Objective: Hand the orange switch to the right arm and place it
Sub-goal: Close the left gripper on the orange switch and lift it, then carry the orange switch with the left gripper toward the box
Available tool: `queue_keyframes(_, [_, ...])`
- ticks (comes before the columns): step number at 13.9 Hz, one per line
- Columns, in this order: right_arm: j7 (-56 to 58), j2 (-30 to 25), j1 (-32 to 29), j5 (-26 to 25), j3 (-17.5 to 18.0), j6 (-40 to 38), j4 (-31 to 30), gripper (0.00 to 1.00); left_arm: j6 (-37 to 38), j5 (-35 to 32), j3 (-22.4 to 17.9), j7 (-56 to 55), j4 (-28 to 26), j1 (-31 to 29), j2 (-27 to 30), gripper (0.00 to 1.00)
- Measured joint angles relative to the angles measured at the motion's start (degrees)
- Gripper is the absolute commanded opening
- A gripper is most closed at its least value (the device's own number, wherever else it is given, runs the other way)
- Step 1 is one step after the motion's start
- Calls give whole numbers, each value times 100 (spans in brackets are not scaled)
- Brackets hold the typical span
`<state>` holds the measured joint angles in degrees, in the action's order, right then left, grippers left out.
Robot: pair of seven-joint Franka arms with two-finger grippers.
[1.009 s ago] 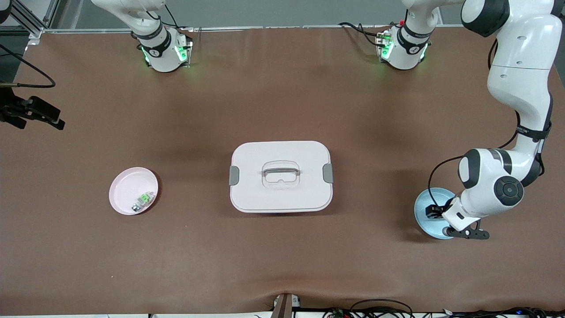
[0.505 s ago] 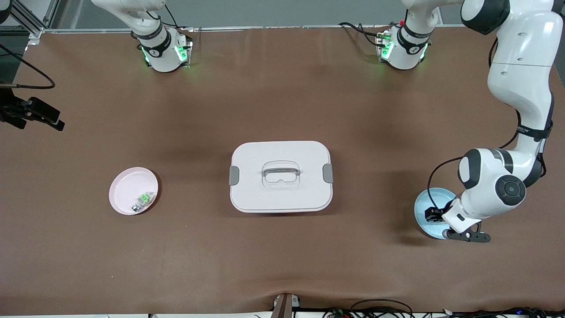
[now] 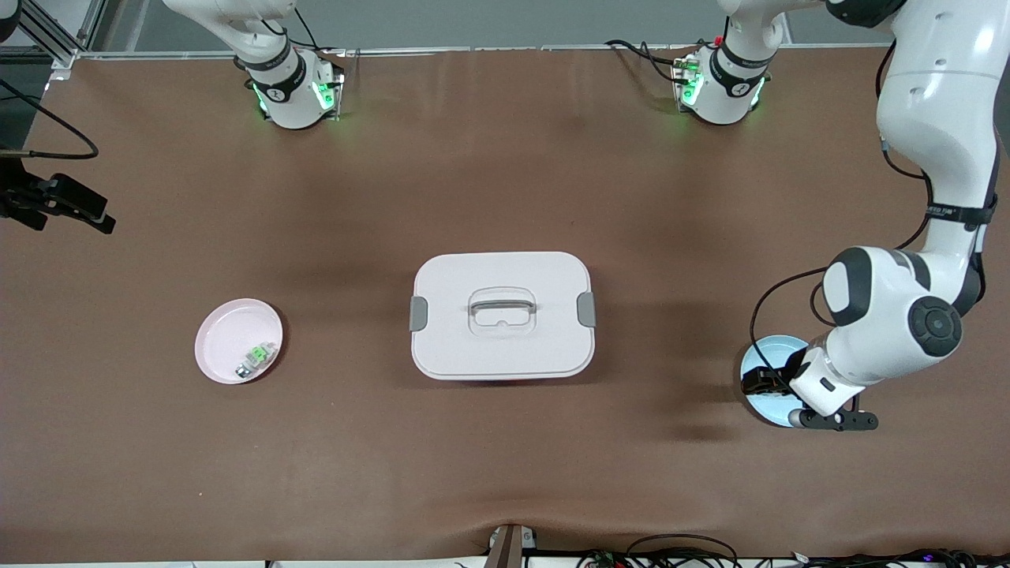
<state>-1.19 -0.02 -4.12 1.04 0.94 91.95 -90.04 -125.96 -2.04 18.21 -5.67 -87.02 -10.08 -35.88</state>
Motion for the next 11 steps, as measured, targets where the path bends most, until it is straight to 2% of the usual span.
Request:
queue_keyframes(4, [-1,0,0,0,-2,0,0,100,767,209,490,-1133,0,8,605,20])
queue_keyframes(8, [-1,0,0,0,-2,29,3,100,1246,233,950,-2273,33,12,906,20])
queue_keyframes(11, [1,0,0,0,-3,55,29,100,1629,241,1459,-3315,123,-1,1106,20])
